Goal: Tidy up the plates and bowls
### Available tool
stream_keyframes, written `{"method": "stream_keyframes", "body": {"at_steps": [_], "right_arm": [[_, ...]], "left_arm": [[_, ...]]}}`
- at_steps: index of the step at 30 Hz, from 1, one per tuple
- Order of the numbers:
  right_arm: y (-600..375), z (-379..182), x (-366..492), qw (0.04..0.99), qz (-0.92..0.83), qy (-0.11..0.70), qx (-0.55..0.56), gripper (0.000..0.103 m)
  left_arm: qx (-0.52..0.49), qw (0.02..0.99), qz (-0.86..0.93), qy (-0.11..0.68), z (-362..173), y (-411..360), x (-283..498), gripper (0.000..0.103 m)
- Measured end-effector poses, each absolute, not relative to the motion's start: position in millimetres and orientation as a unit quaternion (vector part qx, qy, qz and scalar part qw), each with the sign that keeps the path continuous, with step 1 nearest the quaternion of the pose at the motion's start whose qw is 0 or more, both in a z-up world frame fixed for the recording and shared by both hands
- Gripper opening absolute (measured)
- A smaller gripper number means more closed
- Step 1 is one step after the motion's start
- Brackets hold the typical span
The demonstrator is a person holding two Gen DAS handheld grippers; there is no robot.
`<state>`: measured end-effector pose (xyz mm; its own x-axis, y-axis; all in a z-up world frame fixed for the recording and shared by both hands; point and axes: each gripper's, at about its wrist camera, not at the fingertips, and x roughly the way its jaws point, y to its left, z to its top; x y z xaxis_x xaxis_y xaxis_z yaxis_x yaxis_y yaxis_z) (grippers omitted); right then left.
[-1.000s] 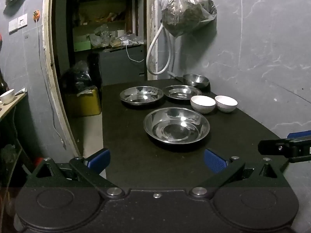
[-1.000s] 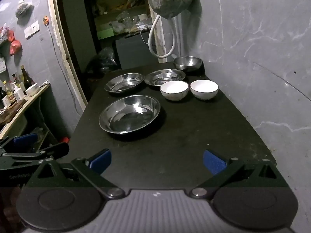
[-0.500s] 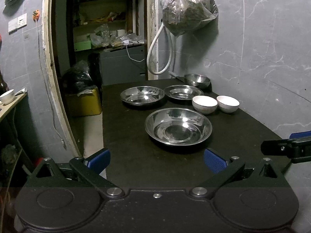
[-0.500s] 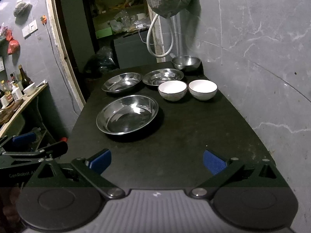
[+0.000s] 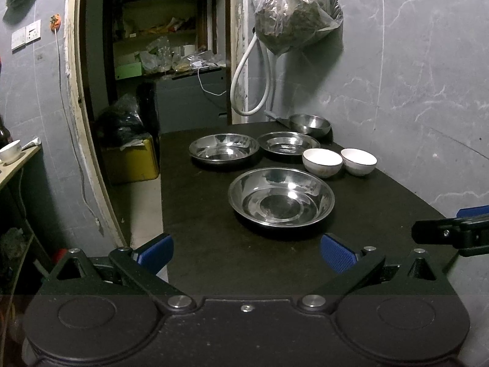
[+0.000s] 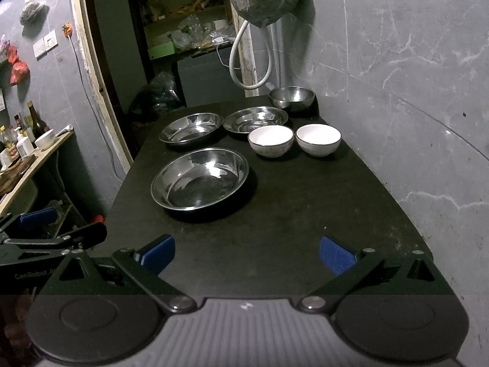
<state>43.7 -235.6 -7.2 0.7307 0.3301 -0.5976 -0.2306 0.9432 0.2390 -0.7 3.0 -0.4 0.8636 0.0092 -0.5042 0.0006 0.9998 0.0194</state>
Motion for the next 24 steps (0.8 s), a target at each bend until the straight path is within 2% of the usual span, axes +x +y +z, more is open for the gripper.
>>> {"method": "stream_keyframes", "body": {"at_steps": [24], "right_arm": [[-234.2, -6.3, 39.9, 0.927, 0.149, 0.335, 0.072, 0.103]], "left_arm": [[0.010, 0.966, -0.002, 0.260, -0.9, 2.6, -1.7, 0.102]]}}
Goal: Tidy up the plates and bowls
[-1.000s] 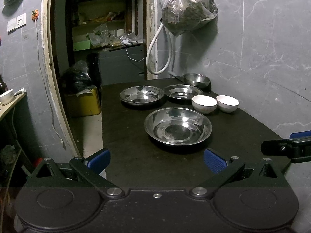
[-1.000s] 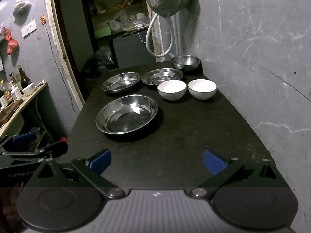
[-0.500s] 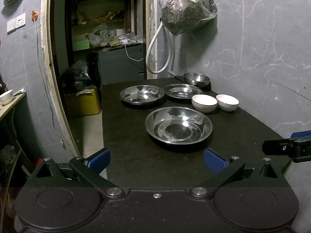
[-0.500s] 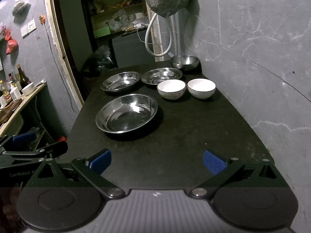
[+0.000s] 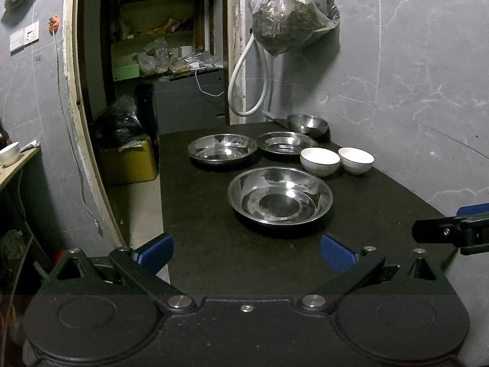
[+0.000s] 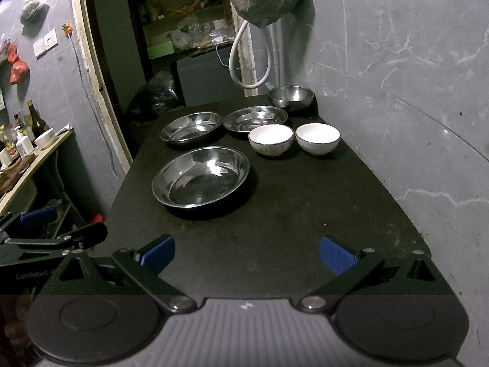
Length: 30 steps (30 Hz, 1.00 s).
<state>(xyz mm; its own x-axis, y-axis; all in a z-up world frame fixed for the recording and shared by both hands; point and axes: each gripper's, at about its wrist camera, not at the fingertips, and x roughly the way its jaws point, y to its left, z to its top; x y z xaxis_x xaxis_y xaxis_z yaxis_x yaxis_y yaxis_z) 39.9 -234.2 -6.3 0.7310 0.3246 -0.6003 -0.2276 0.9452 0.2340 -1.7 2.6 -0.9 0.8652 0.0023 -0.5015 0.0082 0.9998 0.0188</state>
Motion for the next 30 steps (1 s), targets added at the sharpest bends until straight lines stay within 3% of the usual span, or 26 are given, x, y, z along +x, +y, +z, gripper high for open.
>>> {"method": "stream_keyframes", "body": {"at_steps": [30], "right_arm": [[-231.6, -5.2, 36.1, 0.928, 0.146, 0.336, 0.068, 0.103]], "left_arm": [[0.013, 0.964, -0.010, 0.267, -6.7, 5.7, -3.7, 0.102]]}}
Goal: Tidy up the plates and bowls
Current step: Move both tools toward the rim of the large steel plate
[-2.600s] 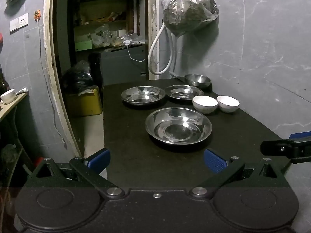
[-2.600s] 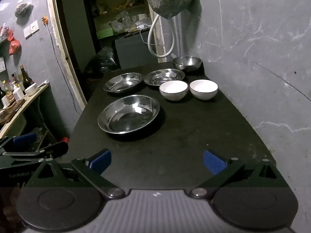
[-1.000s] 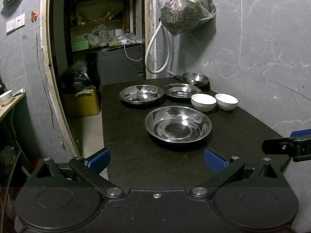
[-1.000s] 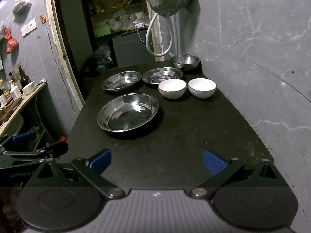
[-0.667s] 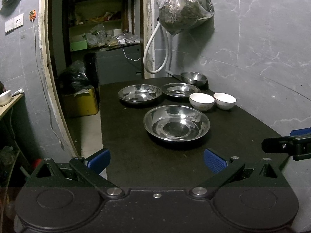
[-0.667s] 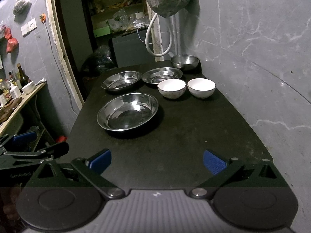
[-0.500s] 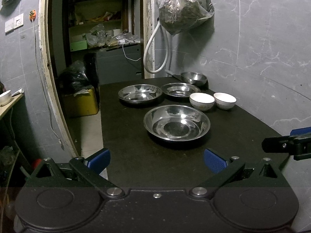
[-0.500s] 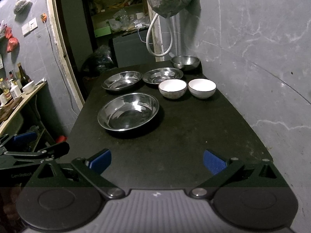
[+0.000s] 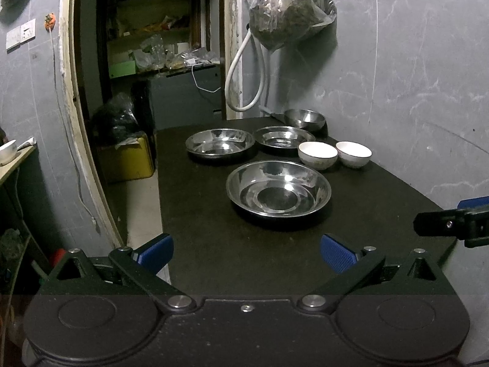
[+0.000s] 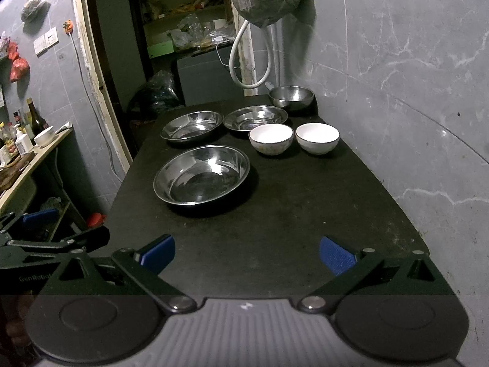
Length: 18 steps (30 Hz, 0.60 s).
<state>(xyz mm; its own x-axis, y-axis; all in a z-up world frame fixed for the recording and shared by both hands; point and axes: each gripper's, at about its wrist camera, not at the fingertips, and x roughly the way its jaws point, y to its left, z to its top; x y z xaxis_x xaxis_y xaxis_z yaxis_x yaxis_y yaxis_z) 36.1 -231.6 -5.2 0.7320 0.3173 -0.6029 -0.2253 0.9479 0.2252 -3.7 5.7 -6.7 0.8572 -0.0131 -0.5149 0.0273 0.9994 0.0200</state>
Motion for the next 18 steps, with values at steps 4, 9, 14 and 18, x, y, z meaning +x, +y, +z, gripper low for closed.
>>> {"method": "stream_keyframes", "body": {"at_steps": [4, 9, 14, 18], "right_arm": [[-231.5, -5.2, 36.9, 0.927, 0.146, 0.337, 0.068, 0.103], [-231.4, -3.8, 39.6, 0.928, 0.144, 0.336, 0.067, 0.103], [-229.6, -0.4, 50.9, 0.926, 0.155, 0.339, 0.061, 0.103], [-228.2, 5.2, 72.1, 0.925, 0.165, 0.337, 0.065, 0.103]], "left_arm": [[0.013, 0.961, -0.015, 0.276, -7.9, 6.3, -0.1, 0.102], [0.005, 0.960, -0.004, 0.279, -3.0, 8.6, 8.2, 0.102], [-0.020, 0.955, 0.013, 0.294, 4.3, 16.8, 28.0, 0.102], [-0.076, 0.945, 0.007, 0.317, 12.7, 30.9, 53.8, 0.102]]}}
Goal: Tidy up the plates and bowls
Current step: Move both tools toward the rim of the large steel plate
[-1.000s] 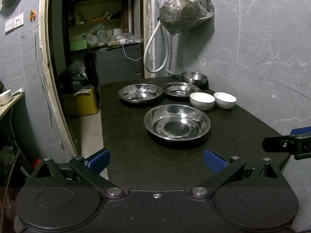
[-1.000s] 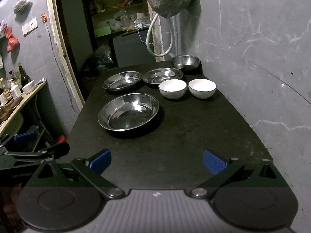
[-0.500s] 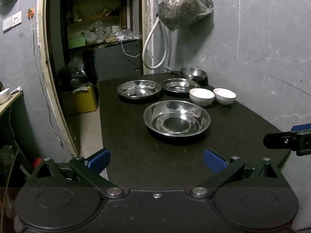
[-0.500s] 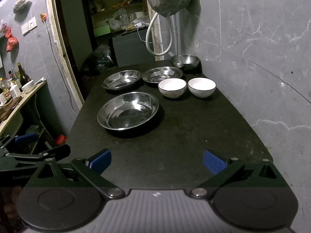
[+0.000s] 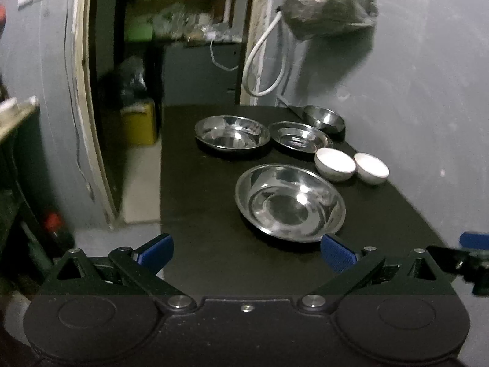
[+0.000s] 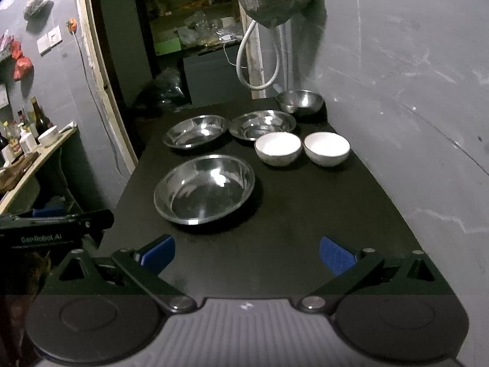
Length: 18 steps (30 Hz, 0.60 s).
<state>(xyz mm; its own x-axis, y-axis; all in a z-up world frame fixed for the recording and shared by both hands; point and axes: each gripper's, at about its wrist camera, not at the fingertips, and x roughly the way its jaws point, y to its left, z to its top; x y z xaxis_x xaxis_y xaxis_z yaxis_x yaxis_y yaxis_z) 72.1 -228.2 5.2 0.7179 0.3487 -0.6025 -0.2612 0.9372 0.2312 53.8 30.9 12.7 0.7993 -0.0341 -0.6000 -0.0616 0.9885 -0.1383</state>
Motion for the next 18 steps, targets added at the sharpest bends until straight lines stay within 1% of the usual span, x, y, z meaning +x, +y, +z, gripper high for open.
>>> {"method": "stream_keyframes", "body": {"at_steps": [5, 13, 18], "right_arm": [[-221.6, 12.3, 115.7, 0.925, 0.183, 0.326, 0.064, 0.103], [-212.1, 19.1, 205.6, 0.920, 0.229, 0.311, 0.071, 0.103], [-200.6, 19.2, 251.0, 0.910, 0.263, 0.311, 0.081, 0.103]], "left_arm": [[-0.090, 0.943, 0.020, 0.320, 20.4, 39.5, 93.9, 0.102], [-0.108, 0.934, 0.049, 0.338, 31.8, 51.2, 180.4, 0.102], [-0.100, 0.927, 0.079, 0.353, 34.8, 65.2, 222.6, 0.102]]}}
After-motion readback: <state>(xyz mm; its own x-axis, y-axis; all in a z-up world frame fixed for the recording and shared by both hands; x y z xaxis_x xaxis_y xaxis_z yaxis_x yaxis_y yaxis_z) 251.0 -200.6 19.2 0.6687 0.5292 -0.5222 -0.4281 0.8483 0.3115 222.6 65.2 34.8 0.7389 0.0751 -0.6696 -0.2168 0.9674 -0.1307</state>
